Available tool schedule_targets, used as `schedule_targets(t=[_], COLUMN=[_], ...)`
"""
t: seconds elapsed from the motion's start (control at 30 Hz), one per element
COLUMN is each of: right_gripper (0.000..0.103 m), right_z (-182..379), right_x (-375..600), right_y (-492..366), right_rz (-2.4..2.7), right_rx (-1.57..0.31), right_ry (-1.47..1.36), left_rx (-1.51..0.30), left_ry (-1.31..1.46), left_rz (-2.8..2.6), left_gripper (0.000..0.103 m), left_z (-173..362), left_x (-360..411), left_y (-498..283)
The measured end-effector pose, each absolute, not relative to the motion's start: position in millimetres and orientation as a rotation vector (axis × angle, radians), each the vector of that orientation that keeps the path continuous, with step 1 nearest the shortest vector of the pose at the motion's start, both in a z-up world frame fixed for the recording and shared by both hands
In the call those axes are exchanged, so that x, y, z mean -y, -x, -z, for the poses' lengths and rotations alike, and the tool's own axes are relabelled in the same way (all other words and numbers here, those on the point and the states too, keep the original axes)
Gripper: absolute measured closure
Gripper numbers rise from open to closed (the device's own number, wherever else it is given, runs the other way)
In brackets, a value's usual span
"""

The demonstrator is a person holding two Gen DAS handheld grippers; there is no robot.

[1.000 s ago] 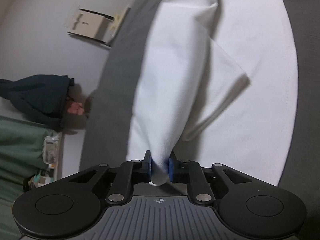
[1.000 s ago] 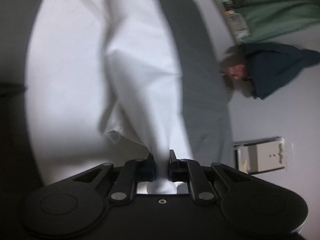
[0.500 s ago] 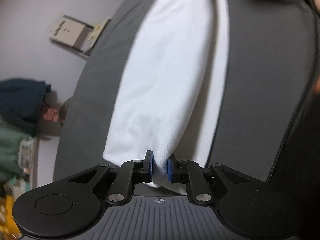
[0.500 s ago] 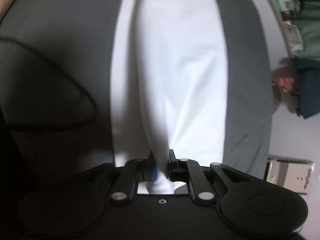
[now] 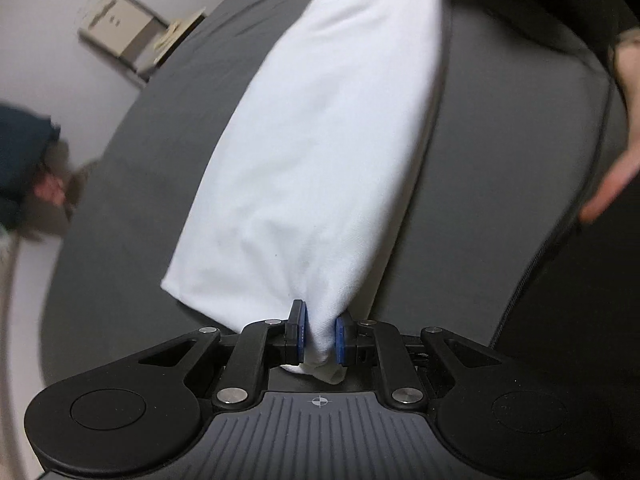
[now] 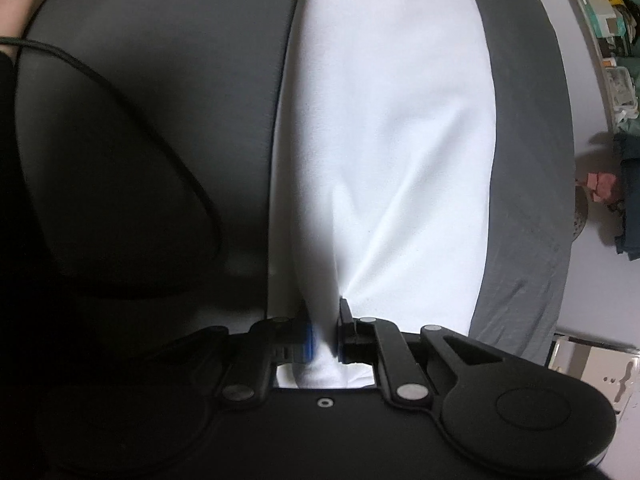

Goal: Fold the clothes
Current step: 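Lay the folded end down and open both grippers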

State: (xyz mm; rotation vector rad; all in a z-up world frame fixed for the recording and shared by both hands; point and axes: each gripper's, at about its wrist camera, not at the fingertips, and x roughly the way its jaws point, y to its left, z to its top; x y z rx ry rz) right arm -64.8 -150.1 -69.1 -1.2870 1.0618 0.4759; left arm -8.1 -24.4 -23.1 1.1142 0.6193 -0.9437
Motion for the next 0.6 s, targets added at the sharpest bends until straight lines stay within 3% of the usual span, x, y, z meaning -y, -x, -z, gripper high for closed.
schedule_targets(t=[0.2, 0.3, 0.43, 0.53, 0.6], right_gripper=[0.086, 0.079, 0.042, 0.04, 0.033], right_z=[70, 63, 31, -14, -38], right_x=[158, 165, 189, 224, 250], right_y=[67, 64, 56, 45, 37], right_rz=[-0.49, -0.48, -0.512, -0.496, -0.439], right_rx=[-1.039, -1.053, -1.11, -1.067, -0.99], right_ry=[1.29, 1.227, 0.998, 0.645, 0.396], left_rx=[-0.689, -0.735, -0.819, -0.836, -0.822], left_ry=[-1.028, -0.989, -0.911, -0.767, -0.646], left_rz=[0.936, 0.936, 0.95, 0.936, 0.92], left_gripper=[0.088, 0.071, 0.065, 0.065, 0.065], left_z=[29, 25, 15, -2, -16], left_x=[19, 15, 1, -14, -23], left_y=[7, -1, -12, -17, -22])
